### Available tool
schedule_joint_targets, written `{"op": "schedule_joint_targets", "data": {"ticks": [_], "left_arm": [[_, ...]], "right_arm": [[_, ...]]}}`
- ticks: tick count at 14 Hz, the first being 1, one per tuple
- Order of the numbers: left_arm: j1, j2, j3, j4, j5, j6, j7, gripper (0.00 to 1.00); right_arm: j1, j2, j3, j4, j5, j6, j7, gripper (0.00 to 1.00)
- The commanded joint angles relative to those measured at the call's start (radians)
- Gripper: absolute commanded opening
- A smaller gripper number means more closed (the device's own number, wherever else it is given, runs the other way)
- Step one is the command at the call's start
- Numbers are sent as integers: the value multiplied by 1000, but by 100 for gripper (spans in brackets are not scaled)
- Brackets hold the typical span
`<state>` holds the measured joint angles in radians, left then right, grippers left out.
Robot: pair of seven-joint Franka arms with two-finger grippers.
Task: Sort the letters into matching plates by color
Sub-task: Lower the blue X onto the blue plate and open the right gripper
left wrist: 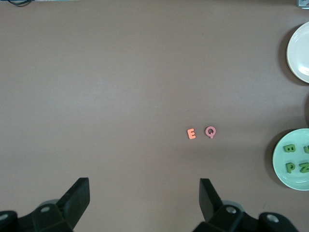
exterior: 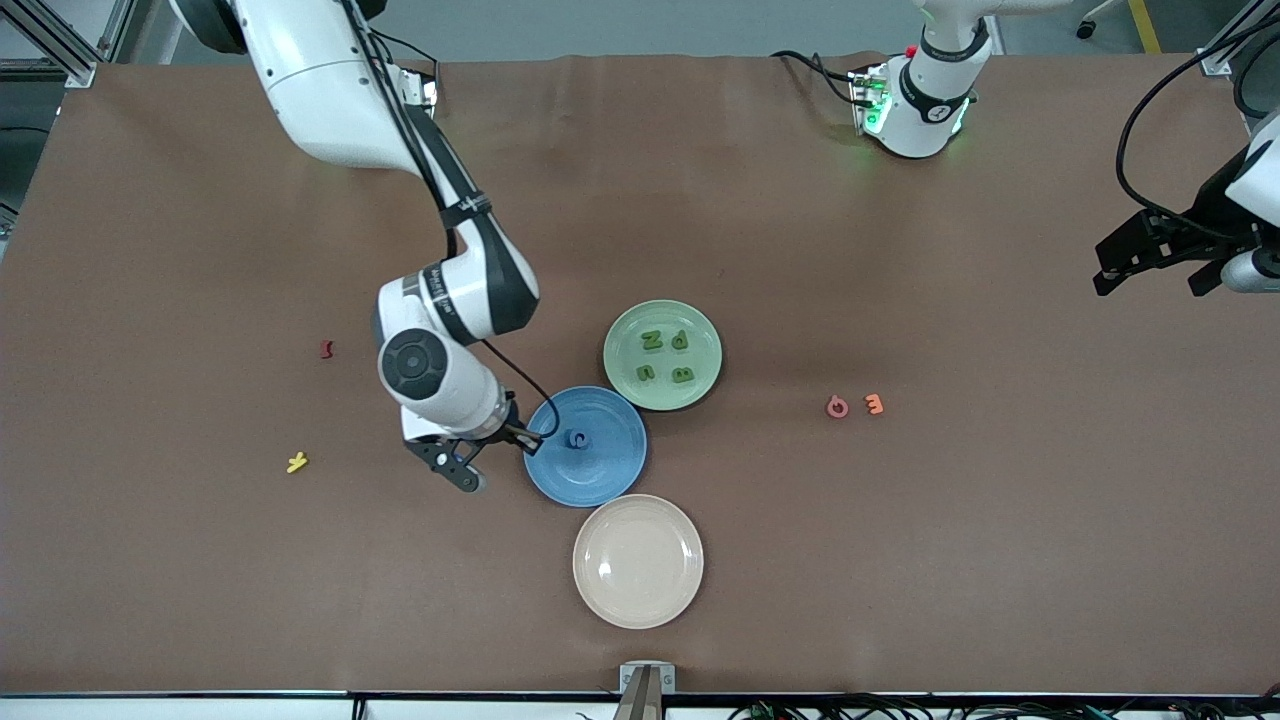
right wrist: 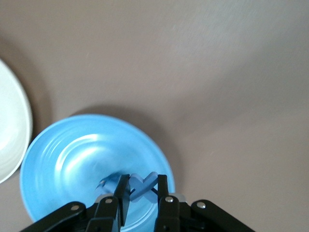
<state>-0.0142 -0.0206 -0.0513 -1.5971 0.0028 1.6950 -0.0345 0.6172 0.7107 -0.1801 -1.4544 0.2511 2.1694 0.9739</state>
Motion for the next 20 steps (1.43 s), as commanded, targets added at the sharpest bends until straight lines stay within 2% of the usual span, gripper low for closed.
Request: {"op": "schedule_joint_targets", "data": {"ticks": [1, 4, 6, 20], "left_arm": [[-3, -2, 5, 16, -18, -21, 2, 100], [0, -1, 7, 16, -17, -21, 4, 100], [2, -1, 7, 16, -17, -21, 4, 100], [2, 7, 7, 17, -15, -21, 5, 100]], "right_arm": [[39, 76, -10, 100, -3, -8, 95, 0], [64, 166, -15, 205, -4, -6, 161, 0], [75, 200, -16, 239, -6, -5, 178, 0], [95, 210, -15, 214, -42, 1, 180, 1]]}}
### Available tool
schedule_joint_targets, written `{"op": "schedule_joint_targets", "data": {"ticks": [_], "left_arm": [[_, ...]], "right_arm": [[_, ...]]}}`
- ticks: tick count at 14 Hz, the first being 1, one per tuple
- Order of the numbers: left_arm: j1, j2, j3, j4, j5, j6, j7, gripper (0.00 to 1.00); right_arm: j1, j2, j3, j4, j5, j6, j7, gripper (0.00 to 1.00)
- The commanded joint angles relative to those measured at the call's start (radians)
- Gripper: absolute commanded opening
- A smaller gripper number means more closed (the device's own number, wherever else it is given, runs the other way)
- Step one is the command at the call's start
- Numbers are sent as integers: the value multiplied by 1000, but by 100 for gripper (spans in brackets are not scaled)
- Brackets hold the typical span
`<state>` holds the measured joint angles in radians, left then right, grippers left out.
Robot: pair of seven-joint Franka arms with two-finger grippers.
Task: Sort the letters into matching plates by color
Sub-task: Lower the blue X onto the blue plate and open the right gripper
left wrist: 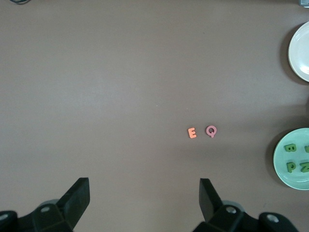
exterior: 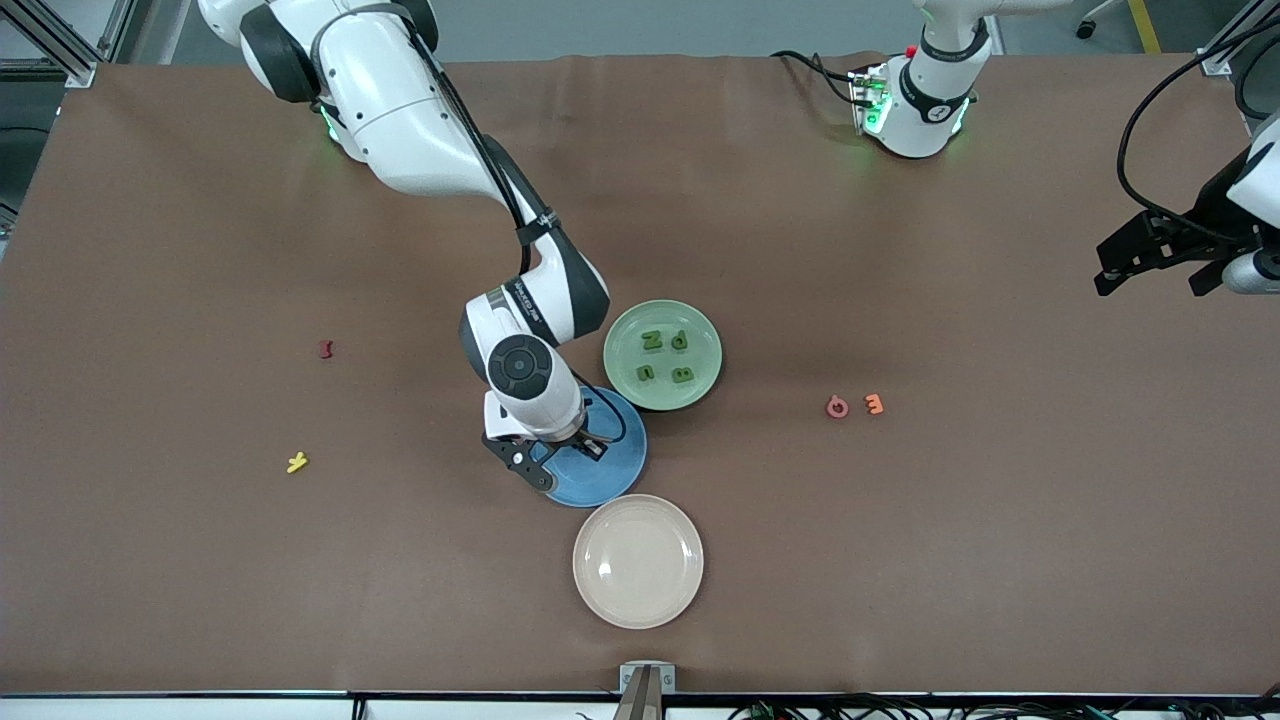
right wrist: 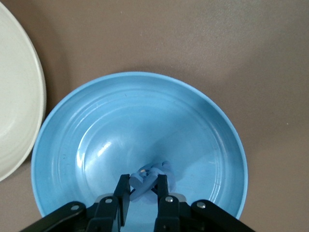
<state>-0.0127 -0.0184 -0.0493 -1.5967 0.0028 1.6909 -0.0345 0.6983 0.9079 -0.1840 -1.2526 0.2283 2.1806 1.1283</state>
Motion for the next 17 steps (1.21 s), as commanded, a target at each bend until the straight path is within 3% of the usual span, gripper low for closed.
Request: {"op": "schedule_joint_targets", "data": {"ticks": [1, 6, 7, 8, 9, 17], "left_arm": [[0, 5, 5, 17, -15, -17, 5, 100], [0, 5, 5, 17, -15, -17, 5, 100], [0, 5, 5, 17, -15, -17, 5, 100], [0, 5, 5, 17, -15, -17, 5, 100], [0, 5, 5, 17, -15, -17, 5, 100], [-1, 5, 5, 17, -15, -17, 4, 100]], "right_arm": [[13, 12, -11, 10, -20, -10, 25, 1], [17, 11, -9, 10, -20, -16, 34, 2], [15, 11, -9, 10, -20, -16, 34, 11], [12, 9, -9, 10, -20, -16, 34, 47], [9, 9, -9, 10, -15, -16, 38, 99], [-16, -12, -11, 16, -20, -24, 13, 100]]}}
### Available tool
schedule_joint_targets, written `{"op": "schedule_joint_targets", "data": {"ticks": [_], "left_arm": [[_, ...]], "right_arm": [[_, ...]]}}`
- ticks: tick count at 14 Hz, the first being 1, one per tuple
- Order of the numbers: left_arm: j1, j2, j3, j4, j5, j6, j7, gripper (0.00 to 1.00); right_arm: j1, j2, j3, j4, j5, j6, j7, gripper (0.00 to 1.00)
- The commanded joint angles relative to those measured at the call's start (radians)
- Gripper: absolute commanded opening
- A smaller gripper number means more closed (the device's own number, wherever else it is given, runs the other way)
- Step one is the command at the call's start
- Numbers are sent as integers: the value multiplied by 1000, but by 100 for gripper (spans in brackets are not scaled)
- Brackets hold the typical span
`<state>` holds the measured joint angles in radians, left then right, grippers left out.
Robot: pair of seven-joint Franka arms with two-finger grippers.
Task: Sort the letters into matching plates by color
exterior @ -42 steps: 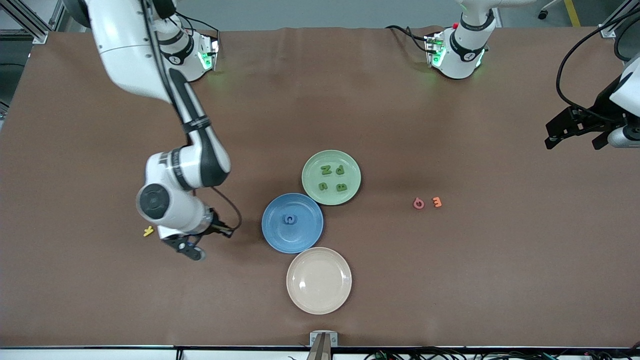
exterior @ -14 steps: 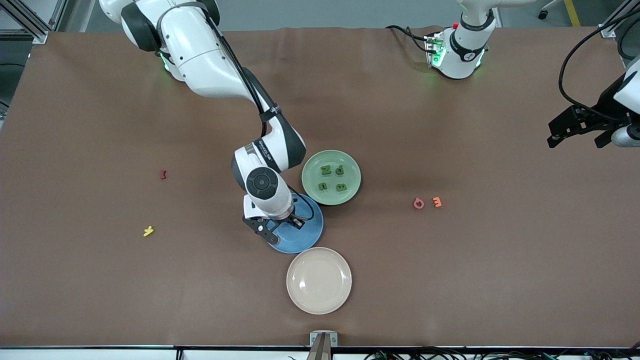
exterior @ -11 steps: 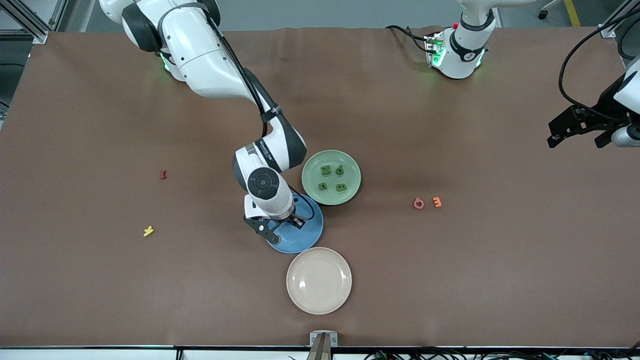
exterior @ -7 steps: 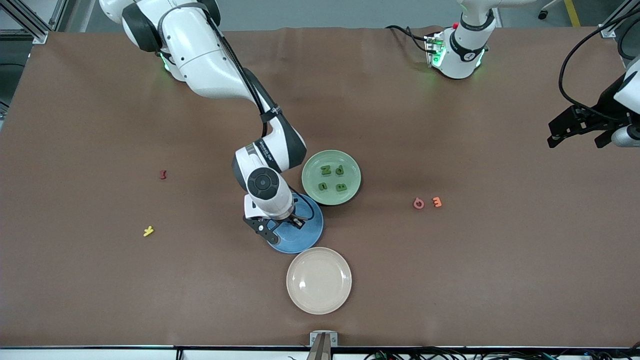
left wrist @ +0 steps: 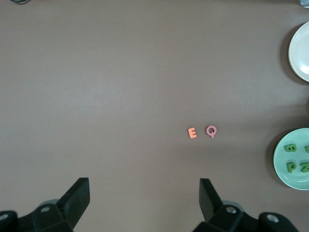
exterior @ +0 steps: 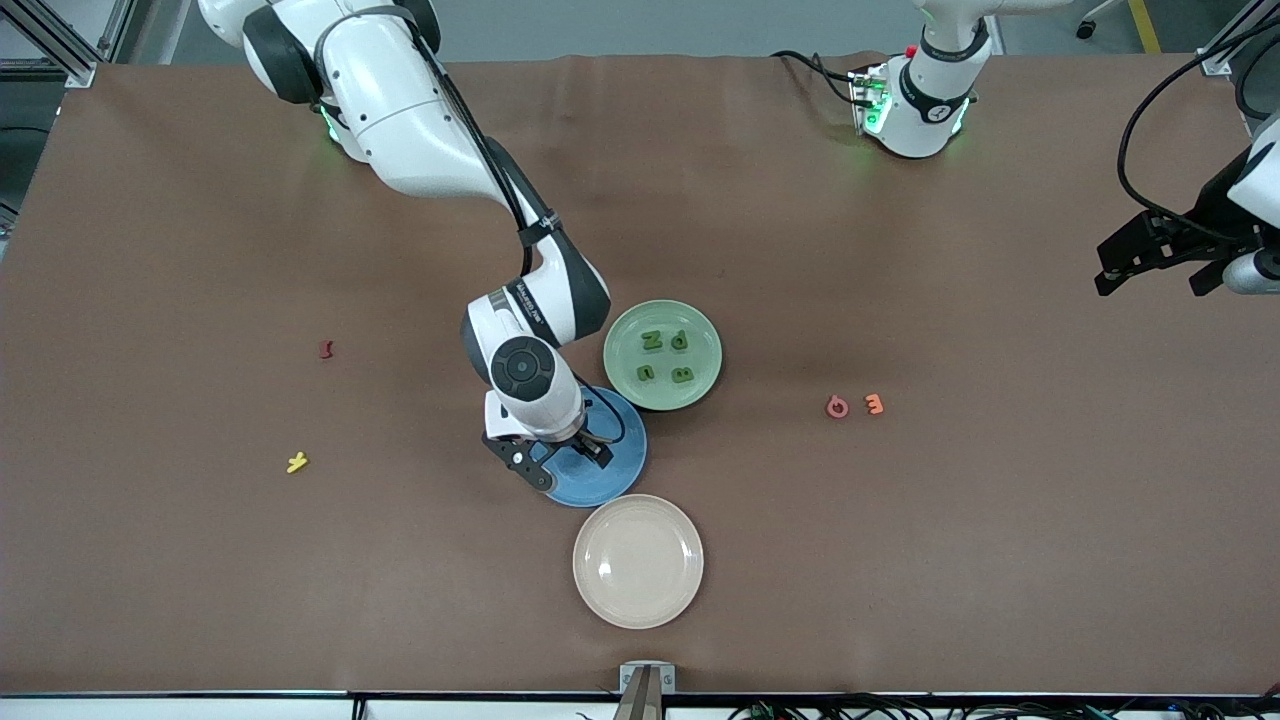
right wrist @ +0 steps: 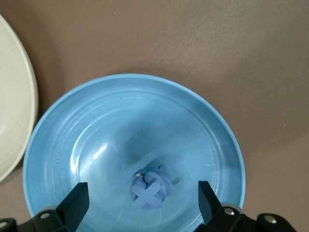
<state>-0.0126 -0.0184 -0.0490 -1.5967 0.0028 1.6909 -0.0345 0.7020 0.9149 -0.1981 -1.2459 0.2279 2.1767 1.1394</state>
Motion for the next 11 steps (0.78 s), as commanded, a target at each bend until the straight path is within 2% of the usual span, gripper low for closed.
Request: {"op": "schedule_joint_targets", "data": {"ticks": [1, 5, 8, 11], "left_arm": [[-1, 5, 4, 17, -15, -17, 4, 100], [-1, 6, 4, 27, -15, -17, 2, 100], [-1, 6, 4, 27, -15, -17, 2, 100], [-1, 6, 4, 27, -15, -17, 4, 100]], "right_arm": [[-41, -31, 3, 10, -16, -38, -30, 100], [-126, -102, -9, 8, -18, -152, -318, 100], [-203, -166, -41, 0, -18, -279, -545, 100], [-252, -237, -108, -6, -18, -411, -772, 100]]}}
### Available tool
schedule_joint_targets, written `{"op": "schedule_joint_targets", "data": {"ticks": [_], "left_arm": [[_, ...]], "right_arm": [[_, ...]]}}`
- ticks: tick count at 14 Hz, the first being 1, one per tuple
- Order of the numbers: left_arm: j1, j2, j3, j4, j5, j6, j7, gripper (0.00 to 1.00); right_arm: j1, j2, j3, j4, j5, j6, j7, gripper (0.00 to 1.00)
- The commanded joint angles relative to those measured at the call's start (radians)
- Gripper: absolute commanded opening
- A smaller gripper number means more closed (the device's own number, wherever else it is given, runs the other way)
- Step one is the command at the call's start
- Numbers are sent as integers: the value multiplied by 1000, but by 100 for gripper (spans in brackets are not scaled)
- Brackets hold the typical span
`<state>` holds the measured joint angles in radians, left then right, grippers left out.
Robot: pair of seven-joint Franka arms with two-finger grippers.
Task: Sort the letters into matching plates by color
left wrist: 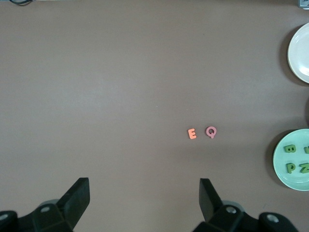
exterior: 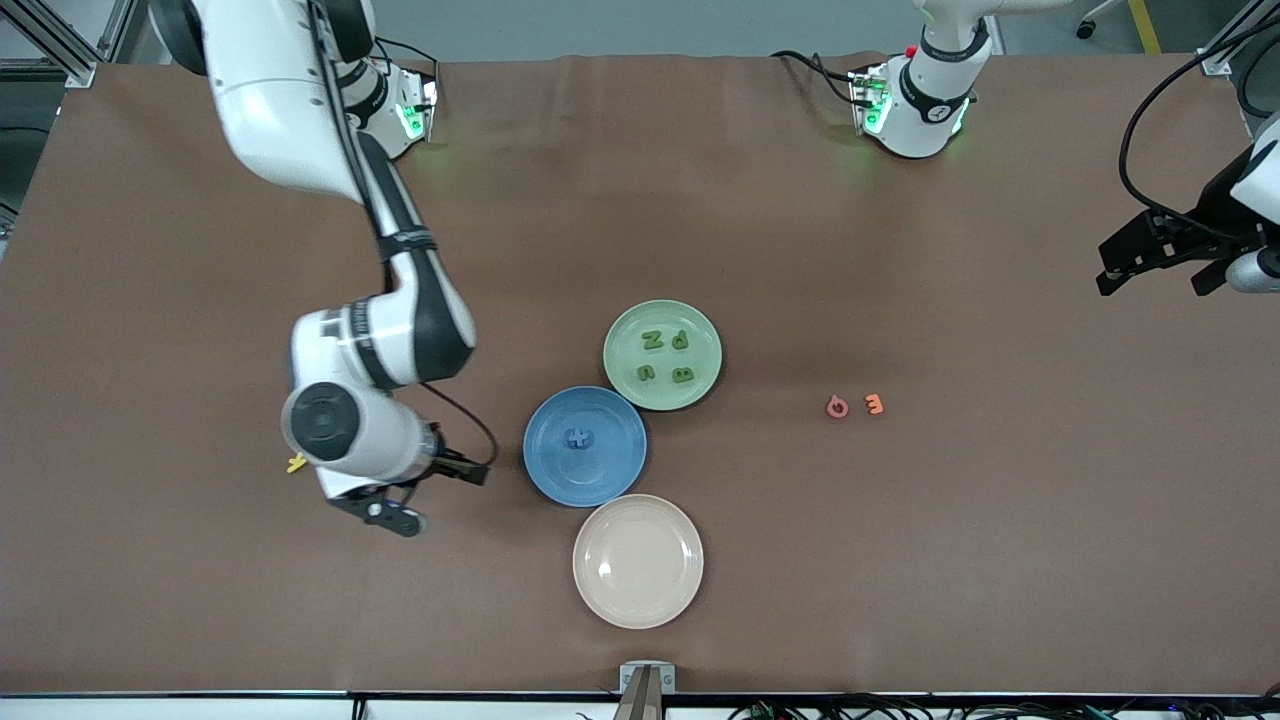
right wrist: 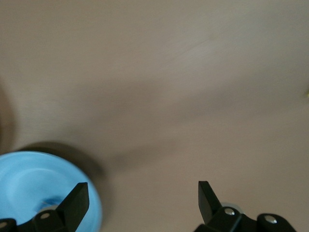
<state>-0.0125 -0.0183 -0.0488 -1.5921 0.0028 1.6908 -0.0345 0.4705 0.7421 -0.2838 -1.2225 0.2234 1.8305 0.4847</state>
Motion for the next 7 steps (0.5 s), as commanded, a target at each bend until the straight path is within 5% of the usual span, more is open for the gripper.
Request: {"op": "schedule_joint_targets", "data": {"ticks": [1, 7], "left_arm": [[-1, 6, 4, 23, -15, -17, 4, 100], [-1, 6, 4, 23, -17, -17, 4, 100]], "right_arm": [[-36, -90, -49, -29, -13, -109, -197, 100], [-157, -202, -98, -26, -45, -272, -466, 100]]}}
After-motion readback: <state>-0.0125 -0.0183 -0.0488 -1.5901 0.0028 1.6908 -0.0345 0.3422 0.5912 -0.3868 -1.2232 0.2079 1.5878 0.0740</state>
